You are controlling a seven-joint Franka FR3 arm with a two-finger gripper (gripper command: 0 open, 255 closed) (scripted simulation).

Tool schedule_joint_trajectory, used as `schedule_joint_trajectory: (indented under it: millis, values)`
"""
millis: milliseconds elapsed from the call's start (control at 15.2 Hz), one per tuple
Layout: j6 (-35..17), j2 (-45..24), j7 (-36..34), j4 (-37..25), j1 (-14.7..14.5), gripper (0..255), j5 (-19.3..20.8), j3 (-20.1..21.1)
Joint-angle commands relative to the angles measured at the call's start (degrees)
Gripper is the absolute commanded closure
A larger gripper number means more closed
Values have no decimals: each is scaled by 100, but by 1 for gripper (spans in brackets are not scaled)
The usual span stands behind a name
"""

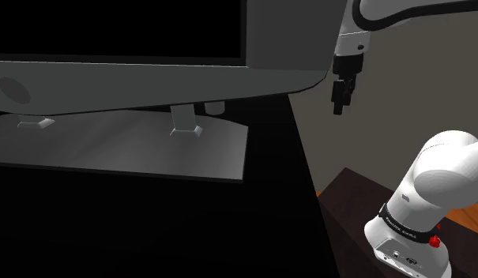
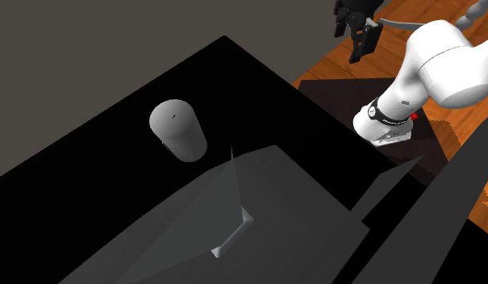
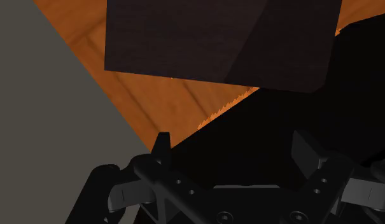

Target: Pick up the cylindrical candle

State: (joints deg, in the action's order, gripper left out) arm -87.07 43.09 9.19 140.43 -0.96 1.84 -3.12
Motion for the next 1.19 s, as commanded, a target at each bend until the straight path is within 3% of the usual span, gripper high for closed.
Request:
schedule_joint_trajectory:
  millis: [0,594,1122]
  values:
    - [0,0,0,0,0,0,0,0]
    - [-973,-1017,-1867,-687,-69,0,-705,984]
    - [-1665,-2262,-3505,-1817,43,0,-706,1737]
